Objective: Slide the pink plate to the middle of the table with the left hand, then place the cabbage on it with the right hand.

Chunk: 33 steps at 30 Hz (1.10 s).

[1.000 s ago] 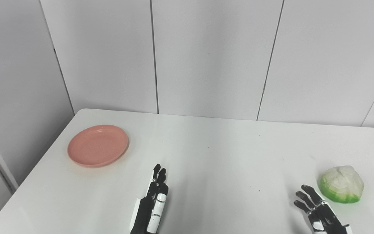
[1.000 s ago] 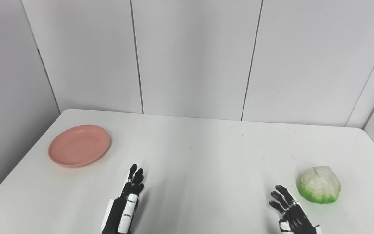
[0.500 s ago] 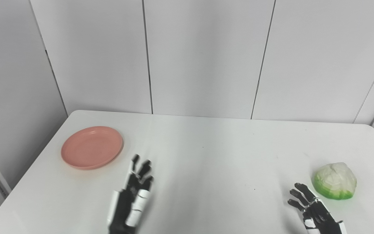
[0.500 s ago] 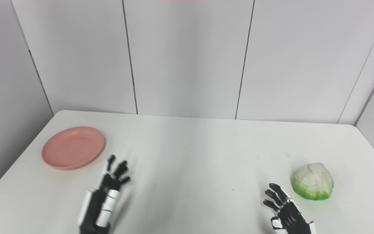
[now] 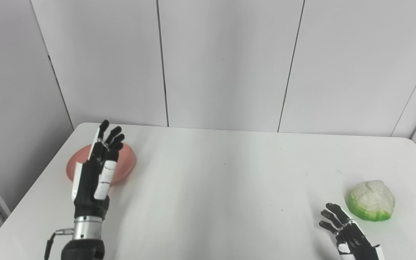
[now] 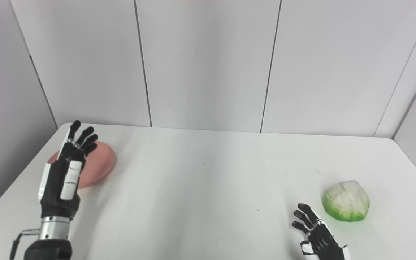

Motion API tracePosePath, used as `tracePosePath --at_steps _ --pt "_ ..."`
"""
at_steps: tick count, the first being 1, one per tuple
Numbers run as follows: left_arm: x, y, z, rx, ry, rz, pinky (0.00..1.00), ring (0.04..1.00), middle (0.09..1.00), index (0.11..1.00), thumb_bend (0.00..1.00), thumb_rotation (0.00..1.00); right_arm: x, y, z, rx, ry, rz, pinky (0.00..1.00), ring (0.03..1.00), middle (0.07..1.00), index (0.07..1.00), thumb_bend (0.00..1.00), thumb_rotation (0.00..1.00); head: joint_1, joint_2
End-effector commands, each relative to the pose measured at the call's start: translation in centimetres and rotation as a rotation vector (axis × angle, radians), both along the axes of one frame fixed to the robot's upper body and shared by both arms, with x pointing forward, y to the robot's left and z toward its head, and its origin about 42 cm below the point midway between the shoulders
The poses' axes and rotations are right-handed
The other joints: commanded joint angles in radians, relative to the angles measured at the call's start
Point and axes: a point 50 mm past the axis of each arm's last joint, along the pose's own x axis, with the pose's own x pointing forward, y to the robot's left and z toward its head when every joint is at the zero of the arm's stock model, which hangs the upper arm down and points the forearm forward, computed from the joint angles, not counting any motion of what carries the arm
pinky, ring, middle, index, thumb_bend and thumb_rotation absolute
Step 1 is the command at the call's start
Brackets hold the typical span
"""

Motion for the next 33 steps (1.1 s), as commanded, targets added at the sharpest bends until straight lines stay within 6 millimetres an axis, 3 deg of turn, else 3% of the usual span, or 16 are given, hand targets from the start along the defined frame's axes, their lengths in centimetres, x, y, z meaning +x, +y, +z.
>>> tracePosePath --at_steps 1,8,12,16,24,30,33 --pt "1.3 1.2 2.7 0.016 -0.079 0.020 0.87 0.889 0.890 0.931 0.95 0.86 0.0 0.7 -1.5 0.013 0.058 0.007 0.78 0.834 0.863 0.807 0.72 0.80 0.001 0.001" --pt "3.5 5.3 4.6 0.026 -0.086 0.084 0.83 0.880 0.899 0.913 0.92 0.86 0.1 0.7 -1.5 0.008 0.056 0.008 0.78 0.834 0.862 0.805 0.71 0.81 0.001 0.000" --pt "4.7 7.5 5.3 0.073 -0.077 0.115 0.90 0.915 0.932 0.947 0.93 0.86 0.1 0.7 -1.5 0.007 0.058 0.008 0.78 0.839 0.865 0.810 0.71 0.81 0.002 -0.002" --pt "5.8 9.8 5.6 0.138 -0.057 0.173 0.88 0.914 0.927 0.958 0.91 0.88 0.0 0.7 -1.6 0.008 0.059 0.006 0.78 0.837 0.863 0.808 0.71 0.81 0.005 0.000" --pt "8.1 13.0 4.6 0.118 0.038 0.221 0.95 0.947 0.938 0.961 0.87 0.92 -0.2 0.5 -1.6 0.011 0.055 0.008 0.78 0.830 0.857 0.803 0.70 0.81 0.007 0.005" --pt "9.9 14.7 3.5 -0.035 0.091 0.213 0.99 0.957 0.943 0.964 0.95 0.86 -0.3 0.3 -1.6 0.014 0.058 0.007 0.78 0.834 0.862 0.807 0.70 0.80 0.013 0.010" --pt "10.8 15.2 3.1 -0.118 0.114 0.200 0.98 0.961 0.945 0.955 0.91 0.86 -0.6 0.3 -1.4 0.015 0.058 0.004 0.79 0.836 0.864 0.808 0.70 0.80 0.005 0.018"
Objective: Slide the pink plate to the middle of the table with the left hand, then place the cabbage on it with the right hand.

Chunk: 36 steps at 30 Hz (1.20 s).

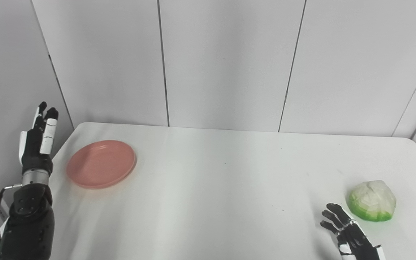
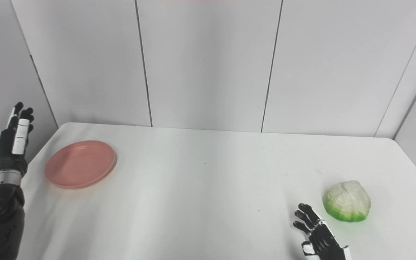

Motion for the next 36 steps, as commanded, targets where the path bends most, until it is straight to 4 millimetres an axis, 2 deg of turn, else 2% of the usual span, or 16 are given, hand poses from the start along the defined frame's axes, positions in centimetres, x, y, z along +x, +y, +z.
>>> tracePosePath --at_steps 1,7,11,14,18,21,26,36 --pt "1.8 1.2 3.5 -0.003 -0.076 -0.012 0.97 0.955 0.942 0.947 0.89 0.87 -0.4 0.4 -1.4 0.012 0.058 0.006 0.79 0.836 0.864 0.810 0.70 0.81 -0.004 0.003" --pt "3.9 2.1 2.1 -0.087 -0.024 -0.055 1.00 0.948 0.934 0.950 0.90 0.80 -0.8 0.5 -1.2 -0.001 0.054 0.005 0.78 0.833 0.859 0.802 0.71 0.80 -0.016 0.014" --pt "4.6 2.2 1.0 -0.160 -0.001 -0.050 0.97 0.936 0.912 0.915 0.90 0.78 -0.9 0.5 -1.1 0.000 0.054 0.006 0.78 0.835 0.861 0.806 0.72 0.81 -0.023 0.021" --pt "5.3 1.9 -0.2 -0.243 0.021 -0.036 0.97 0.916 0.910 0.912 0.95 0.77 -1.0 0.6 -1.0 -0.005 0.052 0.006 0.78 0.836 0.861 0.806 0.72 0.81 -0.023 0.021" --pt "5.2 2.0 -1.3 -0.279 0.045 -0.044 0.96 0.896 0.895 0.907 0.95 0.77 -1.1 0.7 -0.8 -0.009 0.049 0.005 0.78 0.835 0.860 0.806 0.73 0.81 -0.031 0.028" --pt "4.7 2.1 -2.2 -0.271 0.071 -0.056 0.91 0.888 0.878 0.895 0.90 0.78 -1.2 0.8 -0.6 -0.012 0.045 0.009 0.79 0.835 0.862 0.811 0.72 0.81 -0.035 0.031" --pt "3.9 2.1 -3.7 -0.278 0.108 -0.061 0.94 0.911 0.893 0.922 0.85 0.80 -1.4 0.8 -0.4 -0.003 0.048 0.006 0.78 0.828 0.857 0.803 0.72 0.80 -0.035 0.039" --pt "3.2 2.4 -4.6 -0.260 0.134 -0.046 0.93 0.910 0.902 0.936 0.91 0.80 -1.4 0.7 -0.2 -0.013 0.041 0.006 0.79 0.831 0.863 0.809 0.70 0.81 -0.034 0.044"
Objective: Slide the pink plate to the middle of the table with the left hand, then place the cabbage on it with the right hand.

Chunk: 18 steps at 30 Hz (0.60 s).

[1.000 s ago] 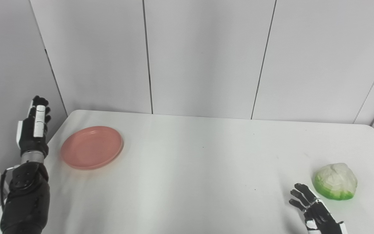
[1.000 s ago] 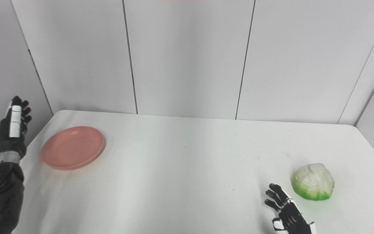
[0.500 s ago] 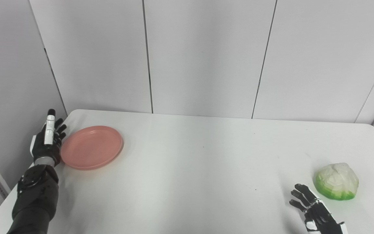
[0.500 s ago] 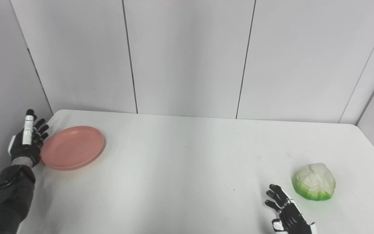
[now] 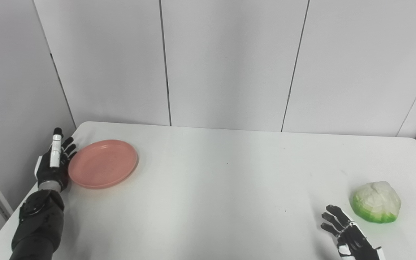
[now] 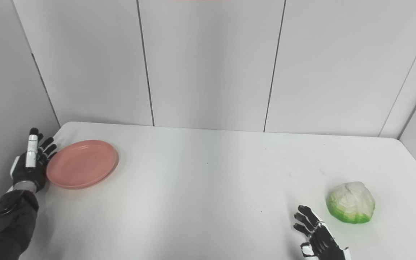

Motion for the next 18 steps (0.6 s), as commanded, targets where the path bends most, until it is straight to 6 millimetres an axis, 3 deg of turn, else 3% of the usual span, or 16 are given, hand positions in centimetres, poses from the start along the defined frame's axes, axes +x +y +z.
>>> tracePosePath --at_steps 1,8,14,18 --pt "0.3 1.2 1.6 0.037 -0.039 0.006 0.93 0.908 0.892 0.930 0.91 0.79 -0.6 0.6 -0.5 0.010 0.031 0.008 0.79 0.832 0.864 0.809 0.69 0.81 0.000 0.001" --pt "-0.4 0.6 0.2 0.059 -0.020 -0.034 0.88 0.890 0.870 0.922 0.87 0.78 -0.5 0.8 -0.4 0.005 0.033 0.007 0.79 0.836 0.865 0.812 0.70 0.82 -0.002 0.003" --pt "-1.2 -0.8 -2.1 0.044 -0.006 -0.081 0.92 0.912 0.909 0.939 0.89 0.76 -0.4 1.1 -0.5 -0.001 0.035 0.004 0.79 0.832 0.861 0.811 0.70 0.83 -0.008 0.001" --pt "-1.4 -1.9 -3.1 0.044 0.004 -0.090 0.86 0.872 0.873 0.908 0.90 0.75 -0.5 1.2 -0.5 0.001 0.040 0.003 0.78 0.828 0.854 0.806 0.71 0.82 -0.011 0.002"
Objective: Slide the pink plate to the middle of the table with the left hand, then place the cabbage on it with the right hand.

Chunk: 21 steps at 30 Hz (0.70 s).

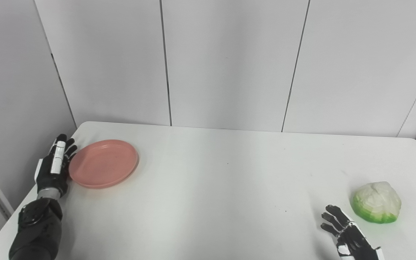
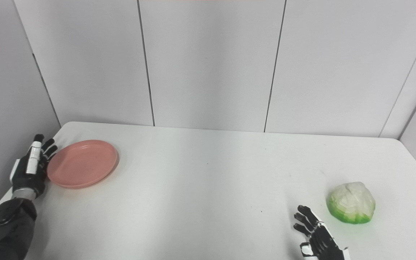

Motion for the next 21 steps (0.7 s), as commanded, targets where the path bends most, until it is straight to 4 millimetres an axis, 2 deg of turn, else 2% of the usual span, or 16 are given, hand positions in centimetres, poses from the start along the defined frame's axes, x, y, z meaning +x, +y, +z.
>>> tracePosePath --at_steps 1,5,10,12,15,21 --pt "-0.3 -1.1 -1.4 -0.015 0.042 -0.020 0.84 0.863 0.866 0.903 0.90 0.76 -0.5 1.1 -0.5 0.012 0.040 0.020 0.78 0.828 0.854 0.807 0.71 0.82 0.000 0.000" --pt "0.1 -1.7 -1.2 -0.005 0.036 -0.046 0.85 0.873 0.869 0.912 0.90 0.77 -0.5 1.3 -0.5 0.011 0.043 0.022 0.79 0.831 0.857 0.811 0.71 0.83 -0.002 0.000" --pt "0.5 -2.3 -0.5 0.001 0.011 -0.076 0.90 0.889 0.879 0.925 0.88 0.77 -0.3 1.3 -0.5 0.001 0.040 0.022 0.78 0.828 0.855 0.810 0.71 0.83 -0.004 -0.001" --pt "0.7 -2.7 -0.1 0.001 -0.007 -0.088 0.87 0.879 0.867 0.918 0.86 0.78 -0.3 1.3 -0.6 0.002 0.042 0.020 0.77 0.820 0.845 0.802 0.72 0.83 -0.004 -0.001" --pt "0.8 -3.4 0.4 -0.007 -0.025 -0.114 0.89 0.890 0.873 0.924 0.85 0.78 -0.2 1.3 -0.6 0.004 0.045 0.018 0.77 0.816 0.842 0.800 0.72 0.82 -0.003 -0.002" --pt "1.4 -4.9 1.9 0.035 -0.050 -0.156 0.82 0.866 0.855 0.921 0.89 0.79 -0.4 1.3 -0.6 -0.006 0.041 0.019 0.77 0.817 0.843 0.801 0.72 0.84 -0.007 0.001"
